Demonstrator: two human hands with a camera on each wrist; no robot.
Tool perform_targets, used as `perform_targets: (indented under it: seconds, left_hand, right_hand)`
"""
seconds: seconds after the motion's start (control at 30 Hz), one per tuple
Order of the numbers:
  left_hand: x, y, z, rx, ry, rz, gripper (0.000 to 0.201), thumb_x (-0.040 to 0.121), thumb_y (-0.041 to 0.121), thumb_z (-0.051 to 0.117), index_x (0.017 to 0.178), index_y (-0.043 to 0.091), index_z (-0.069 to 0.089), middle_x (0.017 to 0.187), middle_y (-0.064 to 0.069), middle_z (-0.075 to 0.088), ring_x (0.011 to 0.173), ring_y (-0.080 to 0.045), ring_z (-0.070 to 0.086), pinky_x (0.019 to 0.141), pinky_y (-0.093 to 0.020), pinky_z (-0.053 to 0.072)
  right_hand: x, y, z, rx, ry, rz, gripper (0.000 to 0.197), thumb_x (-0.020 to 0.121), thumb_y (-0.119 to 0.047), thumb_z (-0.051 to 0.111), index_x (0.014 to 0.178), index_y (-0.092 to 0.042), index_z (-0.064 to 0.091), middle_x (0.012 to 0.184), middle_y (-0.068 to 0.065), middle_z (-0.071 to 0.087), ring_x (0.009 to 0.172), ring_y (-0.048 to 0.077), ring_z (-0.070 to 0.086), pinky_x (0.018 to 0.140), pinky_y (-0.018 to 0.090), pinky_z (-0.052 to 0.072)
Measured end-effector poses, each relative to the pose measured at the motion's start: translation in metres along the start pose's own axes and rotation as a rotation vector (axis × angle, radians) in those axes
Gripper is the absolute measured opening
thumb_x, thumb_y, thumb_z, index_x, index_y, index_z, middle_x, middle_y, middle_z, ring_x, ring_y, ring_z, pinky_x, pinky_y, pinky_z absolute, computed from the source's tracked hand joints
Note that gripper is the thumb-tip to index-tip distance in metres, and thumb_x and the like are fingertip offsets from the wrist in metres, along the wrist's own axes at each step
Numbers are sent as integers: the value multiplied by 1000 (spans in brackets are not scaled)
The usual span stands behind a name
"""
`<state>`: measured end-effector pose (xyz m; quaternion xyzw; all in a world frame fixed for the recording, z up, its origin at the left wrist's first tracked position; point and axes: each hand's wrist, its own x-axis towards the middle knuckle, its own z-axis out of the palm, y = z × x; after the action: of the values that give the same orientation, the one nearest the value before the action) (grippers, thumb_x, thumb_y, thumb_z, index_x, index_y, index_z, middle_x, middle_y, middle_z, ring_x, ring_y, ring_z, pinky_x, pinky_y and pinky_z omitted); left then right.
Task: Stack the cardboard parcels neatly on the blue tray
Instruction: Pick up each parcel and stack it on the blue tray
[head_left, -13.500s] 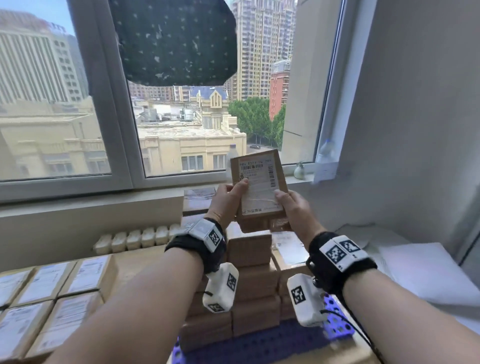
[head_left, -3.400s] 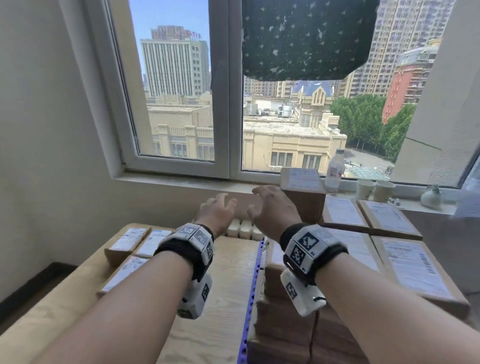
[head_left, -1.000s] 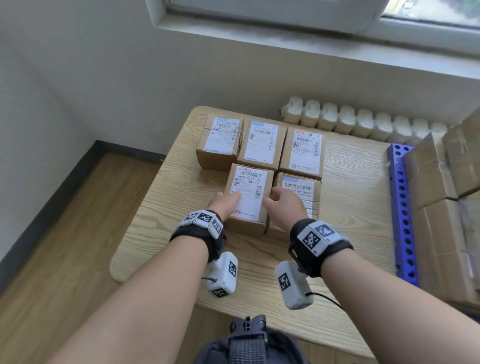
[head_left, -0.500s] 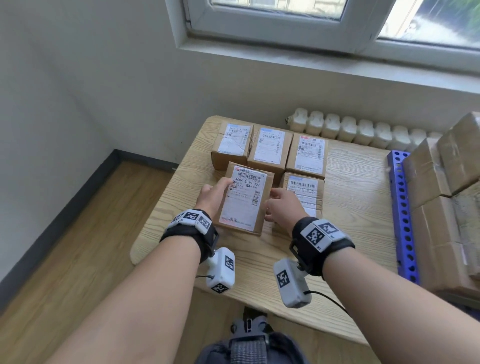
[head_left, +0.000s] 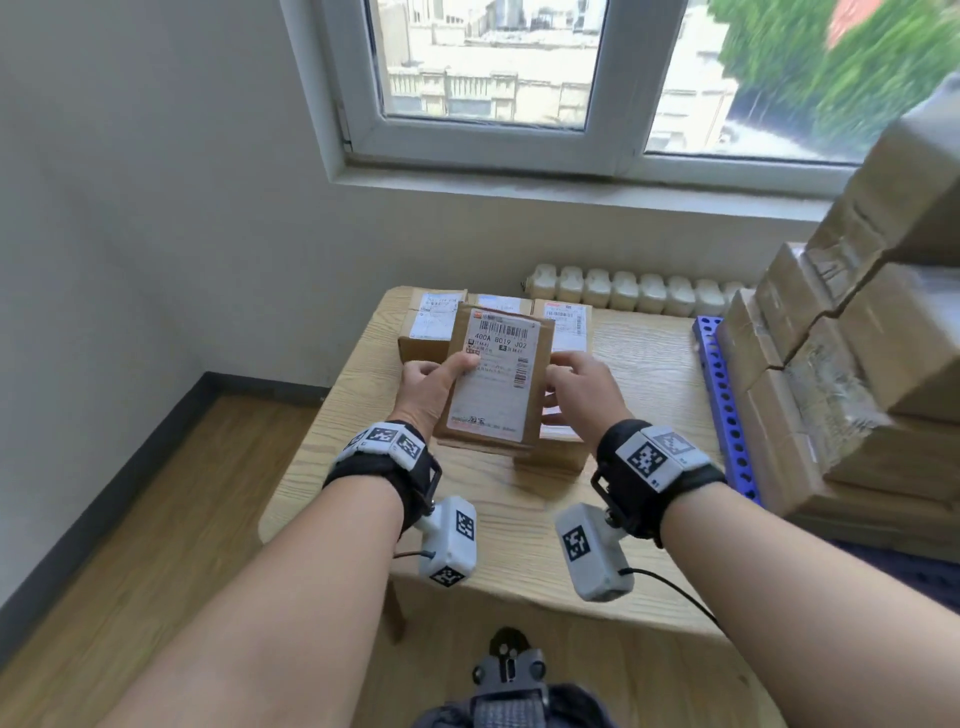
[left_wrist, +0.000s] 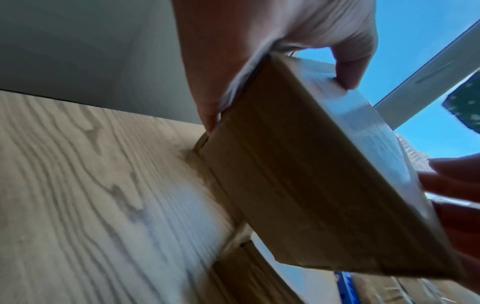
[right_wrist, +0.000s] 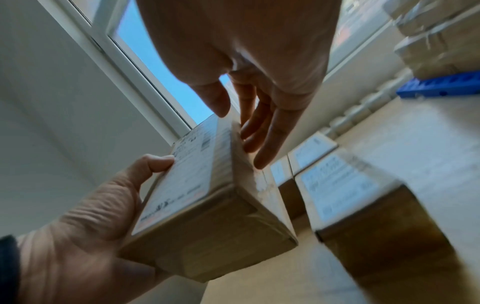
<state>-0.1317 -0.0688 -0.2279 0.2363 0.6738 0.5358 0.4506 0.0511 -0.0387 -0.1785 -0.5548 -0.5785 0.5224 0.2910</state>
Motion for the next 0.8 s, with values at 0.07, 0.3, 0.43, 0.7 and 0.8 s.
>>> perform_targets:
  seconds: [0.07, 0.3, 0.43, 0.7, 0.8]
  left_hand:
    - [-24, 28, 16, -26, -22, 58, 96, 42, 61, 85, 117, 9, 57, 108, -11, 70, 95, -26, 69, 80, -45, 59]
    - [-59, 106, 71, -89, -223, 216, 96, 50, 62, 78, 126, 9, 53, 112, -14, 70, 98, -30, 71, 70, -36, 59]
    - [-66, 141, 102, -109, -307, 247, 107, 47, 61, 79, 131, 3, 50, 117, -21, 67, 100, -35, 69, 61, -30, 57]
    - [-91, 197, 163, -27, -403, 329, 97, 59, 64, 76, 132, 6, 51, 110, -15, 71, 87, -26, 73, 55, -25, 55]
    - [-101, 220, 190, 18, -429, 389, 55, 88, 52, 62, 120, 6, 62, 94, -8, 73, 69, -17, 71, 50, -21, 53]
  right_hand:
    - [-9, -12, -19, -8, 52, -67, 33, 97, -15, 44, 126, -11, 58, 110, 10, 67, 98, 27, 66, 78, 45, 60]
    - [-30, -66, -86, -18, 197, -254, 44, 95, -30, 53, 136, -14, 51, 124, 6, 63, 111, 22, 62, 94, 48, 54]
    - [-35, -92, -125, -7, 249, -310, 41, 98, -28, 53, 135, -12, 52, 124, 7, 63, 110, 20, 62, 96, 45, 53]
    - [-36, -124, -204, -45, 293, -406, 33, 101, -32, 50, 126, -13, 58, 114, 3, 68, 105, 20, 64, 93, 43, 55]
    - [-36, -135, -240, -48, 305, -432, 36, 99, -37, 51, 127, -17, 58, 113, 2, 68, 105, 20, 64, 93, 45, 55]
